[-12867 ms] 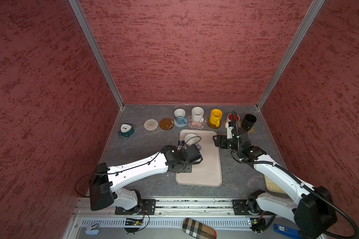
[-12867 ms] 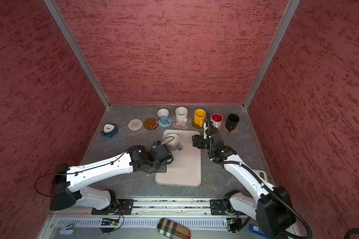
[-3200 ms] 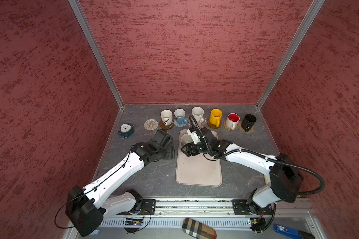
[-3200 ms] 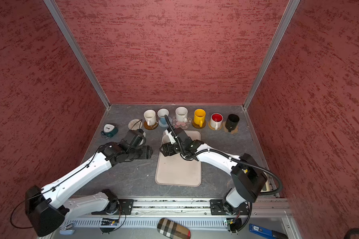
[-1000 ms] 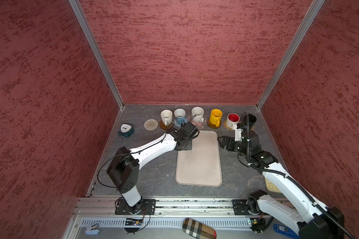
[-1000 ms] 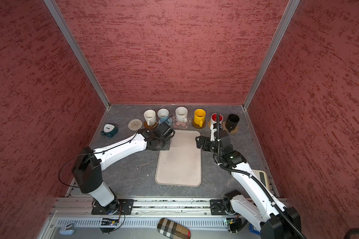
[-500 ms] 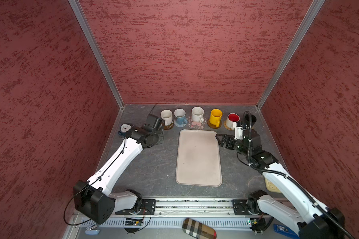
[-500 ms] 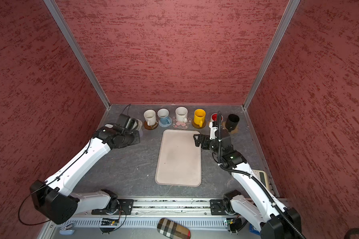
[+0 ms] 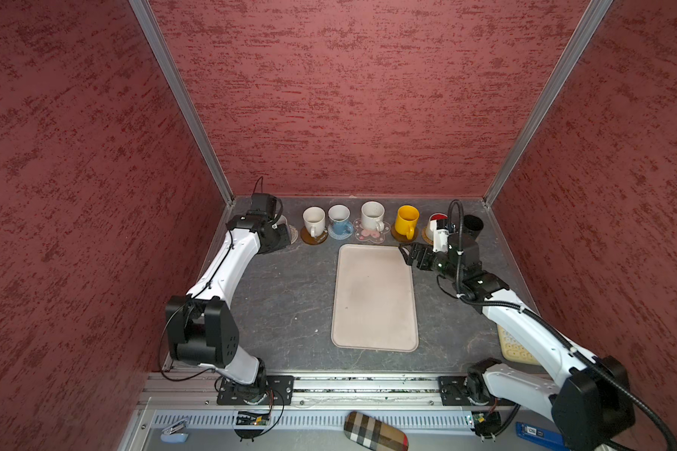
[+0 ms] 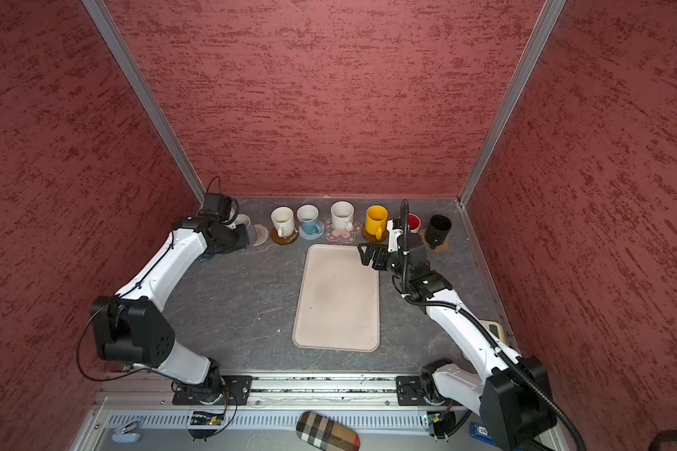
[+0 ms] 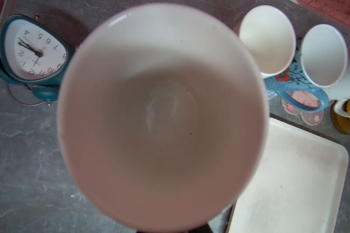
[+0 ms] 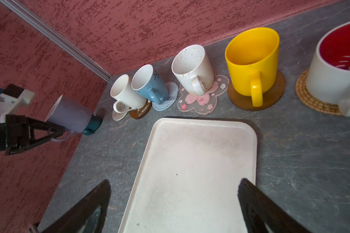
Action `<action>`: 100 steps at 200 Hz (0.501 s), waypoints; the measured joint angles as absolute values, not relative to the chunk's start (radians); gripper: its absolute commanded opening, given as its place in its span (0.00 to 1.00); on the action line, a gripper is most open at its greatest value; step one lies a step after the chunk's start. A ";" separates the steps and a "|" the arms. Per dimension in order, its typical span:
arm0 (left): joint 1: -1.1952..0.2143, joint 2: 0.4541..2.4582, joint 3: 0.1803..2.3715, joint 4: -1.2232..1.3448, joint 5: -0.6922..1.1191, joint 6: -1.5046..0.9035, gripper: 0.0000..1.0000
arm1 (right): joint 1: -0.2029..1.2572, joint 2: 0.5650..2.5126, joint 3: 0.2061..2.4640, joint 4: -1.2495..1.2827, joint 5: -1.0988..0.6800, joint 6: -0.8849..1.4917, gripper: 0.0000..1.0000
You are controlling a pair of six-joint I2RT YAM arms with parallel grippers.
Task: Place cups on coasters
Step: Place the cup on the coaster.
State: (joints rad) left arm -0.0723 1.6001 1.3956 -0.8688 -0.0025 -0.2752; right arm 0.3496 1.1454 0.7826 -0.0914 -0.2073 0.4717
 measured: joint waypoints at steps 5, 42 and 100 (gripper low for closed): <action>-0.067 1.627 1.408 -0.860 -0.003 -0.271 0.00 | 0.350 1.151 0.783 -0.089 -0.207 0.471 0.99; -0.034 1.806 1.501 -0.796 -0.008 -0.244 0.00 | 0.348 1.175 0.783 -0.071 -0.208 0.457 0.99; -0.025 1.958 1.607 -0.739 -0.001 -0.221 0.00 | 0.330 1.196 0.792 -0.061 -0.220 0.432 0.99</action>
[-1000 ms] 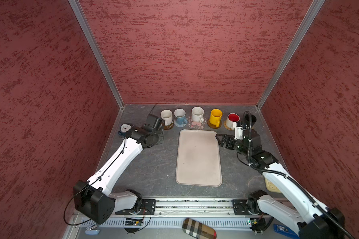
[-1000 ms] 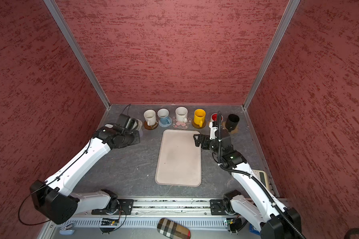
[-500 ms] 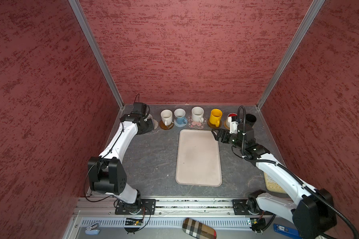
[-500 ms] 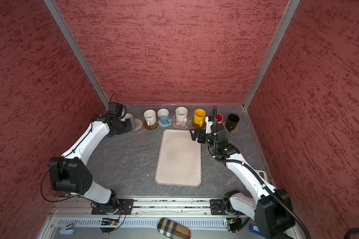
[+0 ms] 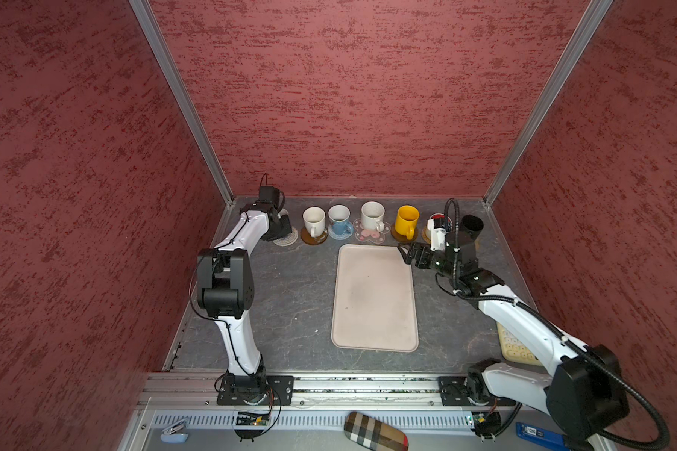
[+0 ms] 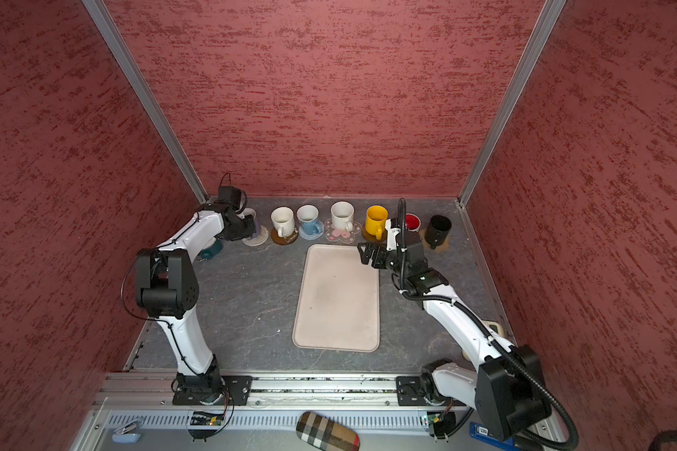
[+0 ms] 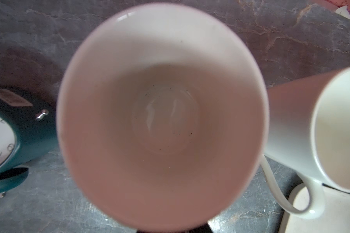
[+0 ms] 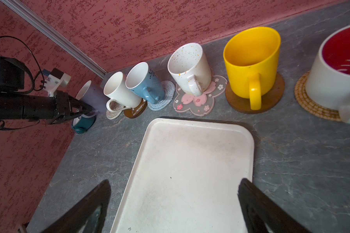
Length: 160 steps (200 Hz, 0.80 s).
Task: Place cups on coasters
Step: Place the cup on the coaster.
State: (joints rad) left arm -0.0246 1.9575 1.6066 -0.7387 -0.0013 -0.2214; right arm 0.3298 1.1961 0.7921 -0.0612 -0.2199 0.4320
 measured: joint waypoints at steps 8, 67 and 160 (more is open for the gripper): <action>-0.025 1.967 1.615 -0.736 -0.001 -0.220 0.00 | 0.325 1.203 0.794 -0.056 -0.224 0.429 0.99; -0.025 2.005 1.630 -0.716 -0.017 -0.207 0.00 | 0.303 1.223 0.794 -0.035 -0.254 0.426 0.99; -0.036 2.048 1.640 -0.696 -0.033 -0.201 0.00 | 0.295 1.223 0.794 -0.017 -0.270 0.427 0.99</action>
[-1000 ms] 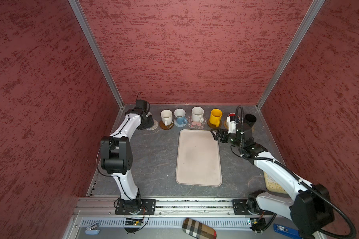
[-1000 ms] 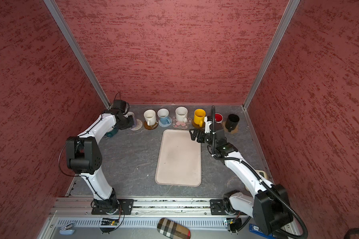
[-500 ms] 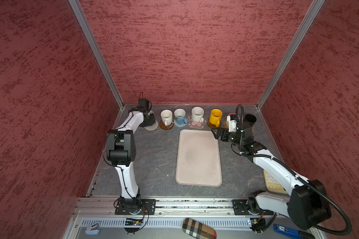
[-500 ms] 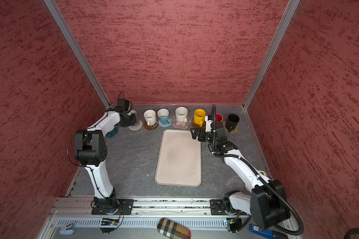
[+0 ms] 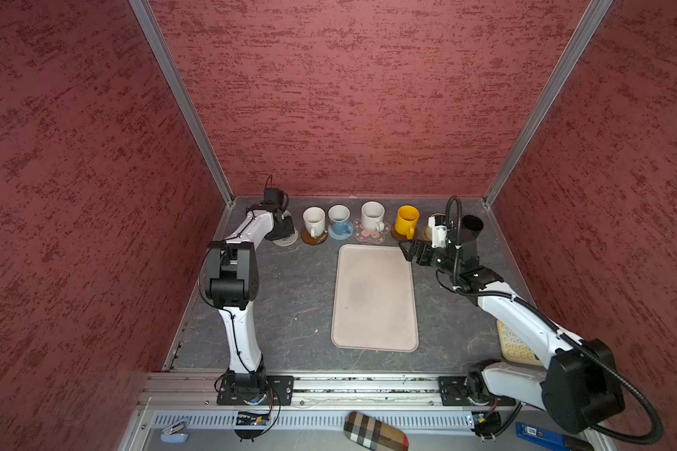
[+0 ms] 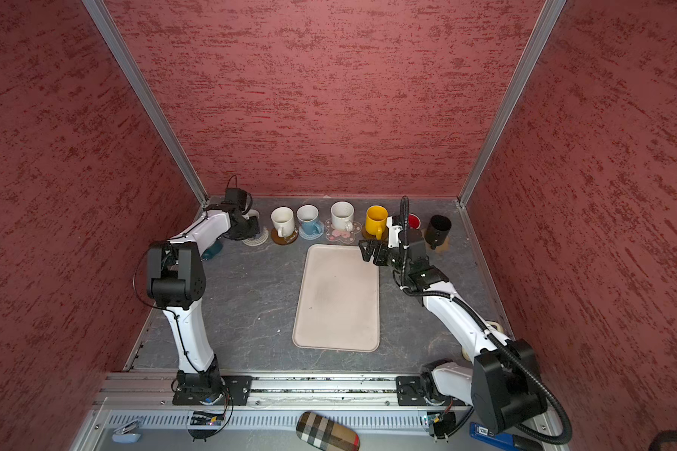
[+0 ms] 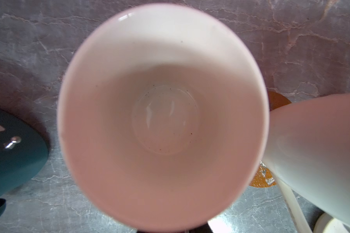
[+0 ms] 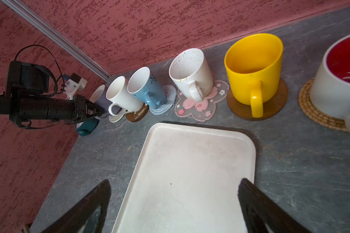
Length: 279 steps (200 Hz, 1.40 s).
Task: Place cups on coasters
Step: Place the cup on the coaster, then reset both arms
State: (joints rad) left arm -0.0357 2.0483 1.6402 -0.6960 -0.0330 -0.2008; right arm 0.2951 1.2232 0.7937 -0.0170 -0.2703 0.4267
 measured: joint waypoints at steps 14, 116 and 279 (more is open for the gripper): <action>-0.038 2.048 1.637 -0.692 -0.034 -0.201 0.06 | 0.294 1.223 0.794 -0.017 -0.270 0.427 0.99; -0.070 2.028 1.547 -0.627 -0.078 -0.213 0.70 | 0.290 1.214 0.781 -0.006 -0.271 0.427 0.99; -0.080 1.471 1.311 -0.624 -0.203 -0.262 0.99 | 0.284 1.029 0.643 0.098 -0.019 0.356 0.99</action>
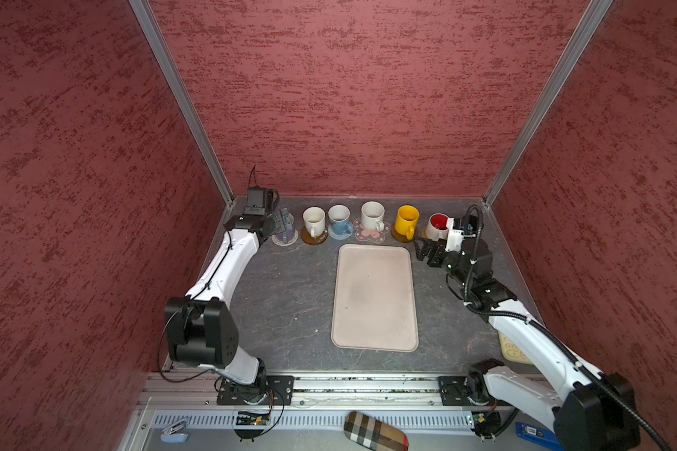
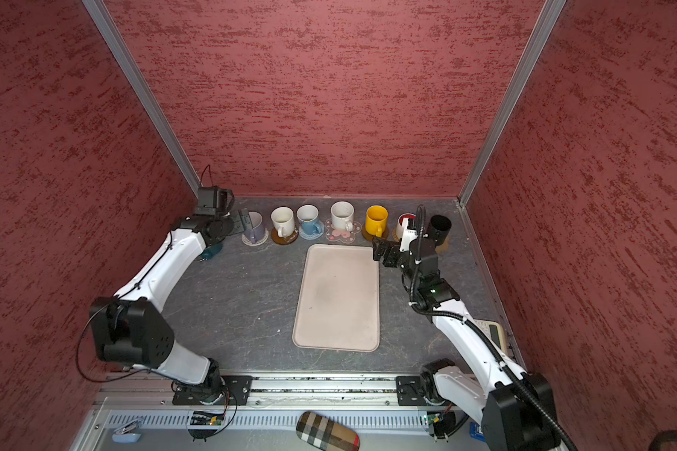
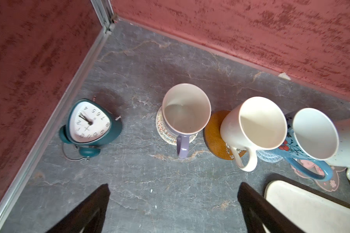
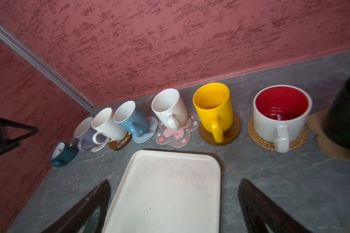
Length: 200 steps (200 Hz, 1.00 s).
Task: Place cups on coasters
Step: Reset both arms
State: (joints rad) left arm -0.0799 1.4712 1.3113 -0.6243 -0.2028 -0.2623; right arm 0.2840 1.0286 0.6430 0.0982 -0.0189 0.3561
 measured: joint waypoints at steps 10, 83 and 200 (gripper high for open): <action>-0.080 1.404 1.244 -0.589 -0.207 -0.260 0.99 | 0.284 1.008 0.588 0.146 0.037 0.327 0.99; 0.014 1.266 0.820 -0.295 -0.108 -0.208 0.99 | 0.280 0.974 0.259 0.560 0.475 0.073 0.99; 0.040 1.410 0.485 0.425 -0.140 -0.142 0.99 | 0.271 1.515 0.088 1.419 0.550 -0.150 0.99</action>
State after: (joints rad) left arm 0.0399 1.4101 0.4854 0.4252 -0.1402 -0.1417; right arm 0.2710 1.5150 0.0879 1.4189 0.5499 -0.1505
